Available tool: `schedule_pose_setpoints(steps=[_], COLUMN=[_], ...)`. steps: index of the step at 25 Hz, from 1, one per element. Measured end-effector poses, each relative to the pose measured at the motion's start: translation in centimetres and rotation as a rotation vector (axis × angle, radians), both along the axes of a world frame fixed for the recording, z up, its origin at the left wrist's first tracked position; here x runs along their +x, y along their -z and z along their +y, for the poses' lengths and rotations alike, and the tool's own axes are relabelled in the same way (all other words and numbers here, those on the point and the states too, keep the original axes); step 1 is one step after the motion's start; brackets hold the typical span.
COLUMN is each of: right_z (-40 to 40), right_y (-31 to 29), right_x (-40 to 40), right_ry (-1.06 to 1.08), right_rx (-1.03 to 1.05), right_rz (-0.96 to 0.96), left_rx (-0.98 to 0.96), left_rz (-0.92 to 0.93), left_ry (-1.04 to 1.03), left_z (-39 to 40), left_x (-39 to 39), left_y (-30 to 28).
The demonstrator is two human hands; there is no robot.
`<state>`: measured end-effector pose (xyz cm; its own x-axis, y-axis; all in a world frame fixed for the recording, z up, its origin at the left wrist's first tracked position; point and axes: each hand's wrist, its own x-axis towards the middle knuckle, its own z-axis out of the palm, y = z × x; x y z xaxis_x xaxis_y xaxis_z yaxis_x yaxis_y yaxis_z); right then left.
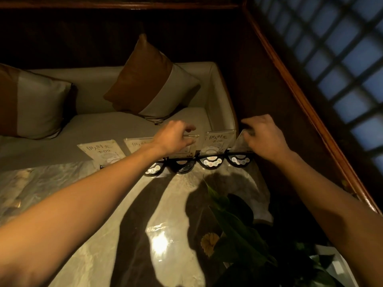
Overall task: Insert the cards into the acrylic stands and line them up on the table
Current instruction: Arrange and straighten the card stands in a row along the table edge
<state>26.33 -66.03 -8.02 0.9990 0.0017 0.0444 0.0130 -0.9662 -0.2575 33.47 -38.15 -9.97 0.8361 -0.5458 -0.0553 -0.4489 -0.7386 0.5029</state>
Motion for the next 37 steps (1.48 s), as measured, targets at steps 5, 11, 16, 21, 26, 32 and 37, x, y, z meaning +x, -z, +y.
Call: schedule_pose_setpoints(steps=[5,11,16,21,26,32,37], right_z=[2.5,2.5,2.3,2.0,2.7,5.0,10.7], right_y=[0.8,1.1,0.9,0.8,0.1,-1.9,-6.3], right_x=[1.6,2.2,1.7,1.6,1.5,0.4,-2.5], right_ry=[-0.19,-0.191,-0.174,-0.138,-0.172,-0.175,-0.179], right_rx=[-0.032,0.036,0.098,0.146,0.091,-0.103,-0.106], right_rz=[0.175,0.14,0.2,0.222,0.263,0.236,0.336], left_rx=[0.042,-0.017,-0.038,-0.038,0.068,0.161,0.317], left_rz=[-0.015,-0.055,-0.037,-0.044,-0.042,-0.033,-0.028], left_ry=[0.038,0.008,-0.01,-0.025,-0.01,-0.047,-0.071], left_z=[-2.5,-2.6,-2.7,-2.7,-2.9,-0.5,5.7], left_x=[0.3,0.0,0.0,-0.2,-0.8,-1.9,-5.2], left_y=[1.1,1.9,2.2,2.6,2.4,-2.1,-7.1])
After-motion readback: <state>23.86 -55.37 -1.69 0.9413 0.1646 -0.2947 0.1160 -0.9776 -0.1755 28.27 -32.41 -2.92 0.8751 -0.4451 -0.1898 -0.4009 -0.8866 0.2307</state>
